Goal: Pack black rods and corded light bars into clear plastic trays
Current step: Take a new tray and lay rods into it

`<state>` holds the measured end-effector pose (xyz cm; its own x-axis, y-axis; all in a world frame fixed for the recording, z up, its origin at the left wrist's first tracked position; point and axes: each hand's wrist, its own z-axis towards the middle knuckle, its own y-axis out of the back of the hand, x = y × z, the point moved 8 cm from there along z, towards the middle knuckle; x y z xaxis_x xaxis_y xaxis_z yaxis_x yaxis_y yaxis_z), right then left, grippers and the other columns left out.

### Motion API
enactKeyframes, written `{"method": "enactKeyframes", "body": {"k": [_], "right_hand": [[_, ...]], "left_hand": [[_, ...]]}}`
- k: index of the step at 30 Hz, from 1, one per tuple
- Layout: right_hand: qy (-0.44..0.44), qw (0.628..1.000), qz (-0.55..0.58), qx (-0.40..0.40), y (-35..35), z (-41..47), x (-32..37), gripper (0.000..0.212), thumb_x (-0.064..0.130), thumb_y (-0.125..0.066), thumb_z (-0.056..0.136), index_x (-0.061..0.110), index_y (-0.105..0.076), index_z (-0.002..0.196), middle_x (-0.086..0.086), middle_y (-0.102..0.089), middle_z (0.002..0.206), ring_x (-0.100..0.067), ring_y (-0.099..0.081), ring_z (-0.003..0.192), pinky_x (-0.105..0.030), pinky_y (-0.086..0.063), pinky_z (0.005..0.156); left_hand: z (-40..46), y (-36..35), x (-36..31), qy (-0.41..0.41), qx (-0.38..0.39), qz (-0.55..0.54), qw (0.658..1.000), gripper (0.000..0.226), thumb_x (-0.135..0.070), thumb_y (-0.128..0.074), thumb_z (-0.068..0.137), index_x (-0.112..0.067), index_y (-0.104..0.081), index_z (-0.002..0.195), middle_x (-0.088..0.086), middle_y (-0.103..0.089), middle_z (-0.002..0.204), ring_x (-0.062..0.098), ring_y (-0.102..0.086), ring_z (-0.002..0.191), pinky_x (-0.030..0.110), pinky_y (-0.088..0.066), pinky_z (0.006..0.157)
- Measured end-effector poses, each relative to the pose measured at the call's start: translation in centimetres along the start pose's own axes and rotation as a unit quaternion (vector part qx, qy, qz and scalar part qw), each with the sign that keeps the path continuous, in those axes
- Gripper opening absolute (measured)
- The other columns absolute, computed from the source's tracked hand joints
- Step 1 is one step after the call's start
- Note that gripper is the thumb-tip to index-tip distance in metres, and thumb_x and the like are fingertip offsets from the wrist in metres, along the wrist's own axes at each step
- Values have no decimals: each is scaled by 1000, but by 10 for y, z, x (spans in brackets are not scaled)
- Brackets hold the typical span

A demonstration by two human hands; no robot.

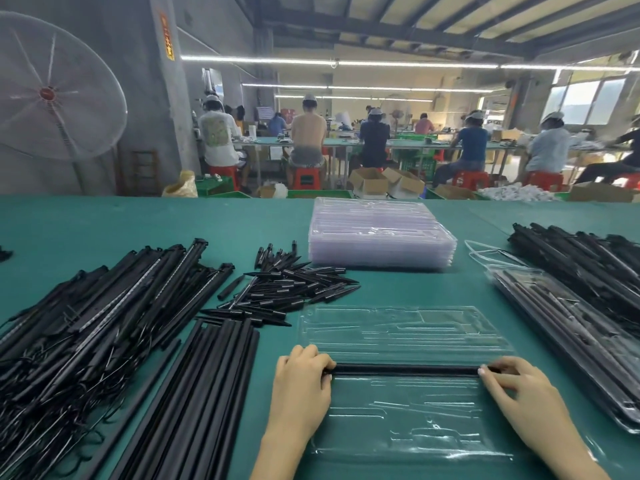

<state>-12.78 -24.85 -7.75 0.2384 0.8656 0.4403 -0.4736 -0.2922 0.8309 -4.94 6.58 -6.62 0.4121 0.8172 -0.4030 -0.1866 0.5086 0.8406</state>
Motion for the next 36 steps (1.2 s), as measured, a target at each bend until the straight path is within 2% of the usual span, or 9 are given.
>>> {"method": "enactKeyframes", "body": {"k": [5, 8, 11, 15, 18, 21, 26, 29, 36], "right_hand": [[-64, 995, -82, 3, 15, 9, 10, 30, 37, -57, 92, 24, -75, 71, 4, -66, 91, -24, -63, 87, -34, -44, 76], [-23, 994, -99, -36, 17, 23, 57, 25, 28, -61, 91, 17, -76, 74, -4, -67, 80, -29, -65, 77, -34, -43, 70], [95, 992, 58, 51, -20, 36, 138, 18, 23, -61, 92, 13, -76, 91, -2, -69, 87, -22, -63, 85, -32, -44, 77], [260, 944, 83, 188, -84, 41, 252, 24, 25, -55, 95, 20, -69, 113, 2, -67, 106, -12, -60, 99, -24, -42, 91], [282, 930, 43, 230, -124, 48, 305, 26, 29, -52, 95, 23, -67, 115, 1, -67, 113, -17, -58, 108, -32, -44, 94], [241, 942, -53, 229, -155, 61, 319, 27, 34, -56, 93, 18, -67, 112, -4, -66, 116, -25, -55, 113, -38, -42, 97], [250, 943, -144, 165, -173, 67, 325, 26, 33, -60, 92, 12, -63, 106, -8, -64, 112, -27, -52, 114, -39, -38, 93], [305, 928, -157, 145, -166, 62, 328, 25, 30, -52, 97, 10, -58, 109, -8, -58, 118, -27, -46, 116, -41, -37, 93], [236, 944, 196, 124, -53, 67, 244, 10, 18, -65, 90, 11, -62, 84, 1, -67, 76, -15, -60, 71, -23, -44, 68]], "left_hand": [[1, 1, 5, 6, -7, -20, 1000, 50, 5, -45, 86, -33, -59, 115, -16, -51, 108, 7, -42, 106, 14, -23, 90], [3, 5, 14, 28, -18, -24, 999, 54, 9, -47, 81, -35, -61, 110, -17, -50, 103, 5, -43, 103, 16, -21, 92], [5, 5, 23, 47, -22, -33, 998, 47, 7, -50, 82, -32, -62, 105, -20, -45, 96, 3, -45, 101, 17, -23, 87], [9, 5, 33, 50, -27, -51, 997, 41, 5, -54, 81, -31, -65, 100, -19, -47, 93, 2, -47, 99, 16, -27, 86], [13, 0, 42, 71, 13, -188, 979, 38, 10, -55, 79, -24, -71, 89, -12, -54, 93, 6, -54, 95, 20, -42, 87], [15, 0, 46, 77, 28, -281, 956, 39, 11, -58, 79, -27, -69, 82, -9, -55, 96, -7, -54, 92, 6, -40, 81], [19, -5, 47, 79, 32, -265, 960, 23, 3, -62, 82, -6, -68, 102, 5, -52, 113, 25, -52, 109, 39, -45, 95], [18, -4, 46, 77, 30, -248, 965, 21, 1, -64, 81, -8, -68, 100, 4, -52, 106, 25, -50, 105, 39, -43, 94], [14, 3, 43, 50, 29, -233, 971, 26, -2, -64, 85, -22, -70, 101, -2, -49, 96, 16, -50, 102, 25, -41, 96]]}}
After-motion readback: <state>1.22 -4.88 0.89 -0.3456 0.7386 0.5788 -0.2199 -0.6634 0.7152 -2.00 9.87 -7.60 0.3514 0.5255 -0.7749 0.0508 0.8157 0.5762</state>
